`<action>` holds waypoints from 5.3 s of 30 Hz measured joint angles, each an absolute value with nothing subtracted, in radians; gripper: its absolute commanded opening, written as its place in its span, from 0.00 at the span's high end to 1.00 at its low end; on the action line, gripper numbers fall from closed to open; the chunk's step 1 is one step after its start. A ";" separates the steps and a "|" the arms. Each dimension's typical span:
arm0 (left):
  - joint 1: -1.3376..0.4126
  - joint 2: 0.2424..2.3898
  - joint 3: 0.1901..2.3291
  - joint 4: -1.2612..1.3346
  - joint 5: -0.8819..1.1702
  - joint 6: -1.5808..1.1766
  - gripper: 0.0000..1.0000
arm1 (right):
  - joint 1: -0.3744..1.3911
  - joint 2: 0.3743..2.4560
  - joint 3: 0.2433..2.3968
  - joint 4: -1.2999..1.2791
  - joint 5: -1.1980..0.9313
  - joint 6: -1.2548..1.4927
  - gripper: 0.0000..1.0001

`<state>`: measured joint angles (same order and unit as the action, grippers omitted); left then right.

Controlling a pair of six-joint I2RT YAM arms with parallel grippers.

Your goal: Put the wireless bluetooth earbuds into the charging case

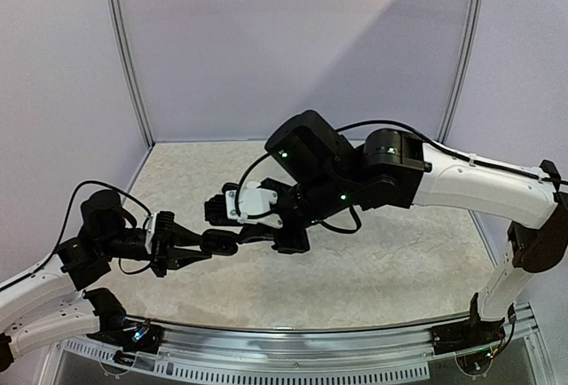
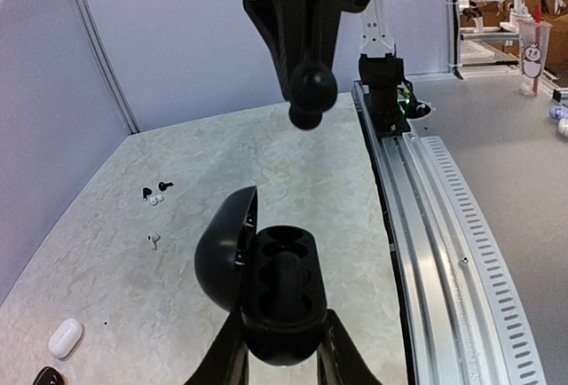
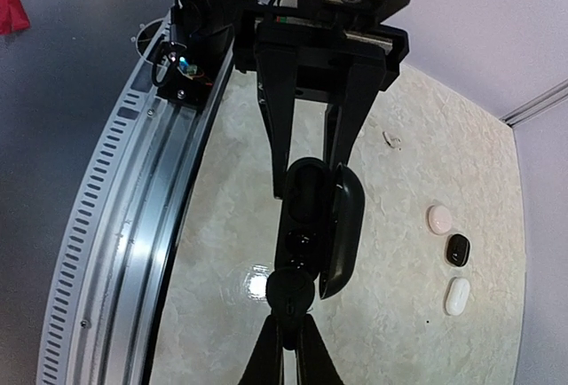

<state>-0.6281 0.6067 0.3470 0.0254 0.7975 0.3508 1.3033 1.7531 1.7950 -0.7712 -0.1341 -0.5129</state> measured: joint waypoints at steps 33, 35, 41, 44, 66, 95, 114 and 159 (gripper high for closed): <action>-0.647 0.618 0.347 0.044 0.748 0.272 1.00 | 1.309 1.929 1.925 -0.852 -0.039 -0.611 0.97; -0.648 0.619 0.347 0.044 0.748 0.272 1.00 | 1.309 1.929 1.927 -0.852 -0.039 -0.611 0.95; -0.648 0.619 0.347 0.047 0.746 0.273 1.00 | 1.308 1.940 1.946 -0.859 -0.035 -0.603 0.95; -0.648 0.619 0.347 0.047 0.744 0.273 1.00 | 1.303 1.950 1.961 -0.869 -0.034 -0.587 0.94; -0.648 0.615 0.345 0.071 0.699 0.219 1.00 | 1.296 1.955 1.970 -0.867 -0.012 -0.533 0.68; -0.648 0.591 0.342 0.034 0.616 0.434 1.00 | 1.245 1.951 1.912 -0.610 -0.118 -0.308 0.82; -0.654 0.588 0.342 0.042 0.625 0.337 1.00 | 1.246 1.810 1.757 -0.574 -0.109 -0.342 0.11; -0.653 0.570 0.305 0.134 0.418 0.186 0.01 | 0.579 2.078 1.447 -0.801 -0.512 0.074 0.97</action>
